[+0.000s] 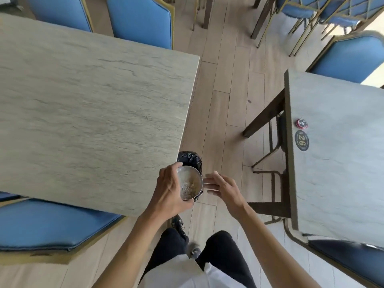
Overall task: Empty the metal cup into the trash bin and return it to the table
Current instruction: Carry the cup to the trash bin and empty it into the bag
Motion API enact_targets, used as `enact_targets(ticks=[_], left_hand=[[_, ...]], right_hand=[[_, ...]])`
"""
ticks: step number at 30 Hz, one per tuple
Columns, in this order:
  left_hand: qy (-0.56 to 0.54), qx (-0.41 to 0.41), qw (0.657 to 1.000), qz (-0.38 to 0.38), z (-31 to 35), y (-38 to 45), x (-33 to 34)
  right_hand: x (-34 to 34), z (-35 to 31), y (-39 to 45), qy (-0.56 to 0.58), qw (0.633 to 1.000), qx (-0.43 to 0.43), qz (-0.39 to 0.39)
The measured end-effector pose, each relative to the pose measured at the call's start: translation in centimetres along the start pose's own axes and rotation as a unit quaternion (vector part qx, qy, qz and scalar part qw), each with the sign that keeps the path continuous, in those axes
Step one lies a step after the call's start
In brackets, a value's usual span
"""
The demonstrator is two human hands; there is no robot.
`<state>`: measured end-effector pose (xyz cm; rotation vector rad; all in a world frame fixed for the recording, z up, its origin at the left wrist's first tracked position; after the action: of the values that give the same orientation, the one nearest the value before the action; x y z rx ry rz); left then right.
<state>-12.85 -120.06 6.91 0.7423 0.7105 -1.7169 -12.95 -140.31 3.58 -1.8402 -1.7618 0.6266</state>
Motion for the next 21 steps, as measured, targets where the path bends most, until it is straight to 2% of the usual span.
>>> enact_targets(ticks=[6, 13, 19, 21], left_hand=[[-0.023, -0.037, 0.999, 0.000, 2.2, 3.8, 3.2], [-0.071, -0.130, 0.987, 0.058, 6.6, 7.3, 7.5], [-0.115, -0.200, 0.963, 0.140, 10.7, 9.1, 10.4], [-0.115, -0.222, 0.956, 0.152, 11.3, 9.6, 11.3]], right_hand=[[-2.1, -1.8, 3.8, 0.022, 0.993, 0.068, -0.094], [-6.3, -2.8, 9.3, -0.020, 0.981, 0.121, -0.152], [-9.9, -4.9, 11.7, 0.020, 0.939, 0.177, -0.294], [-10.6, -4.6, 12.2, 0.049, 0.924, 0.214, -0.312]])
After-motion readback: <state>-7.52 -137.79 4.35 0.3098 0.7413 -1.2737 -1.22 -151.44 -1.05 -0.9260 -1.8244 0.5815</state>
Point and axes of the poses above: each hand's wrist, its own y-axis towards the middle knuckle, its own x-axis out of the palm, z = x × y, the point moved 3 cm from there along y, towards the middle knuckle
